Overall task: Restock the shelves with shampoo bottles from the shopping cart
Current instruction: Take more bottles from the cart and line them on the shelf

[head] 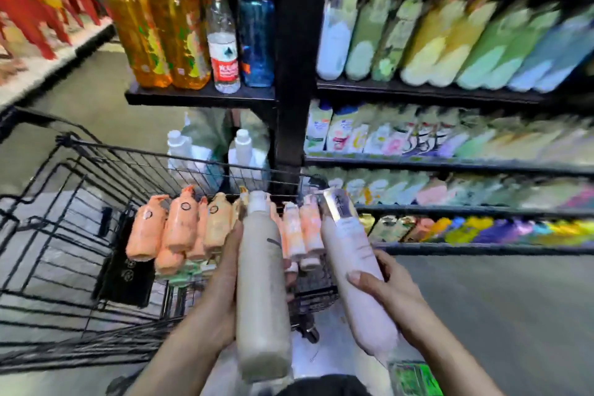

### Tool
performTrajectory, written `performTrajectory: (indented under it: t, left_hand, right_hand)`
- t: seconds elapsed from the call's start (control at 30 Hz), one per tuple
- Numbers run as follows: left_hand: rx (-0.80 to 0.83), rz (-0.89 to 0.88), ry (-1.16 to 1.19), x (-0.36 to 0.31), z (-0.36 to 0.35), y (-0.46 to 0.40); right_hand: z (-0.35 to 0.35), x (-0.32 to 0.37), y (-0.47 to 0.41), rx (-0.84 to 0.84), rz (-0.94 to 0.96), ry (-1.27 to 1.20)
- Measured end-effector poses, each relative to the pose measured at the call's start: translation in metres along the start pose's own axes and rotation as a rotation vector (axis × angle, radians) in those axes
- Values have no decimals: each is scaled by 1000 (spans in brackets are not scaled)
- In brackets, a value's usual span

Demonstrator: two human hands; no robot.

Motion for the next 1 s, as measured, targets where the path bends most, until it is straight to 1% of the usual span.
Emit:
performTrajectory:
  t: [0.1,0.23,0.43,0.57,0.7,0.9,1.0]
  left_hand:
    - [83,24,-82,17,-52,-8]
    - [211,75,-151,54,-137,-26]
    - [240,101,-264,136,-289,-52]
    - [317,116,-273,181,-376,-61]
    - [362,102,-286,206,-447,-71]
    - [430,118,-311,209,-542,-109]
    - [435,51,-343,207,-598,-140]
  right_hand:
    - [51,-8,5,-91,-21,-75]
    - [127,-31,-2,-215,-31,-164]
    - [273,-63,-11,-365,-22,-214]
    - [361,-78,-19,-471,-3,-238]
    - [423,-78,-40,-517,28,-259]
    - [489,-74,-106,-531,52,-317]
    - [523,-69,-153,-533,66,-325]
Point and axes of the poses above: each hand's wrist, its own y-axis away from the middle knuckle, its own z-axis out of the back of the hand, x = y × z, the point moved 1 cm from there along -y, towards the middle knuckle, and after that the axes turned 9 degrees about -x, right-handed, at the moved point
